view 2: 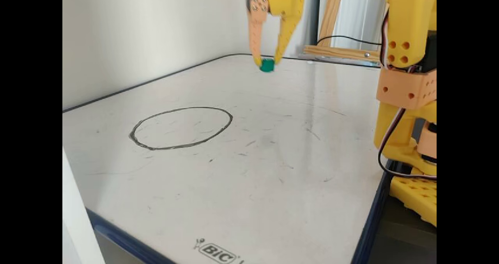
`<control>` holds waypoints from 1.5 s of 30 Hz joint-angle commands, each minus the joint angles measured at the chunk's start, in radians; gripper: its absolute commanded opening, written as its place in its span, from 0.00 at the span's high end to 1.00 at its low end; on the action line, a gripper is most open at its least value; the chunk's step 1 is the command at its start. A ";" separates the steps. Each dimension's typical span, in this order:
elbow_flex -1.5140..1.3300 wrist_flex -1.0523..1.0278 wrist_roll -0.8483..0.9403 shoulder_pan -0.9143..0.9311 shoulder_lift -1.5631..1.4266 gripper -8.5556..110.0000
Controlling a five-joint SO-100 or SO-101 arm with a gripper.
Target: Grasp a green cube and put it in the black circle
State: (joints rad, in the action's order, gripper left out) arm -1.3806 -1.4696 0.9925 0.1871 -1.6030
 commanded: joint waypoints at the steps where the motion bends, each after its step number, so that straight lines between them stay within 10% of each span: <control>1: 0.066 -0.025 -0.109 -0.114 -0.086 0.93; 11: 0.058 0.072 -0.364 -0.402 0.020 0.93; 45: 0.129 0.290 -0.716 -0.339 0.376 0.93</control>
State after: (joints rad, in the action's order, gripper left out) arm -1.2870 -1.1735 0.2945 -0.1549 -1.2210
